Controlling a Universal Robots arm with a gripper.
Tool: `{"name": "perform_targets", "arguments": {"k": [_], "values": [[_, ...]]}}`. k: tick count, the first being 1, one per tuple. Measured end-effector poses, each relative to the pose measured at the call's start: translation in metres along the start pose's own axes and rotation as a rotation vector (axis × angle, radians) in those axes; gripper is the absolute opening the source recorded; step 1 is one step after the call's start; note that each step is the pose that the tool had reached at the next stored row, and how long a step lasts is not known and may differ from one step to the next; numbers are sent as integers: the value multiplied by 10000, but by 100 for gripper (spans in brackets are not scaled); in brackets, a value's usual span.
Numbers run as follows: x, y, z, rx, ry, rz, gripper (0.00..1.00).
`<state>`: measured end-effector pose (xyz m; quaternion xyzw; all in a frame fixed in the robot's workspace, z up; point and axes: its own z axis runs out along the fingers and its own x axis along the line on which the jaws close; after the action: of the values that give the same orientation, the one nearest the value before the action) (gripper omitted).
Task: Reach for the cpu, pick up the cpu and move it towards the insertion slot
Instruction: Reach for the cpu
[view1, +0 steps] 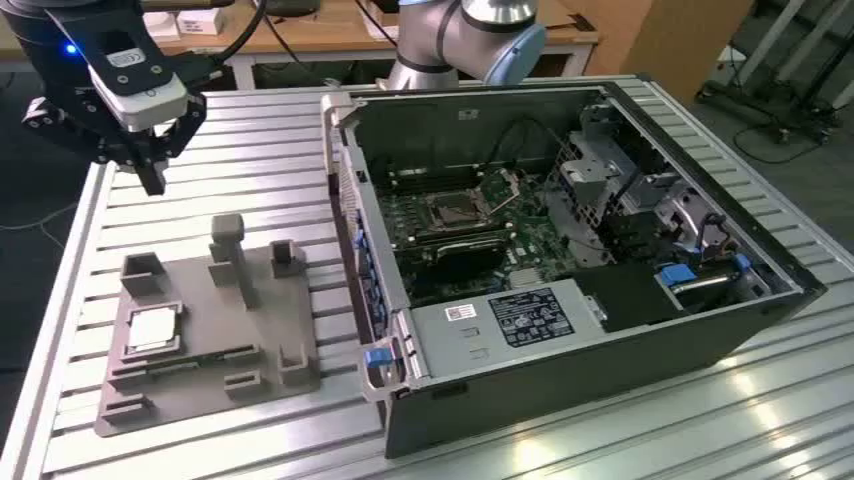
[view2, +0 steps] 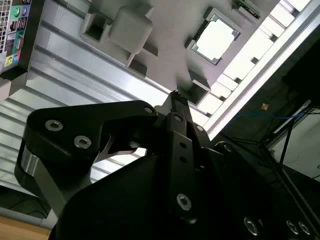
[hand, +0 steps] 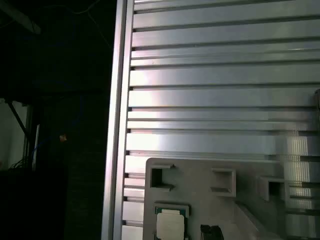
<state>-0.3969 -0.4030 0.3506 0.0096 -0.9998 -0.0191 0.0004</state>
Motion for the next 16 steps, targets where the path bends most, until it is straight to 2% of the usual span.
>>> {"name": "perform_targets", "arguments": {"k": [11,16], "values": [[4,0,-1,1,2,0,11],[53,1,0,0,1,0,11]]}}
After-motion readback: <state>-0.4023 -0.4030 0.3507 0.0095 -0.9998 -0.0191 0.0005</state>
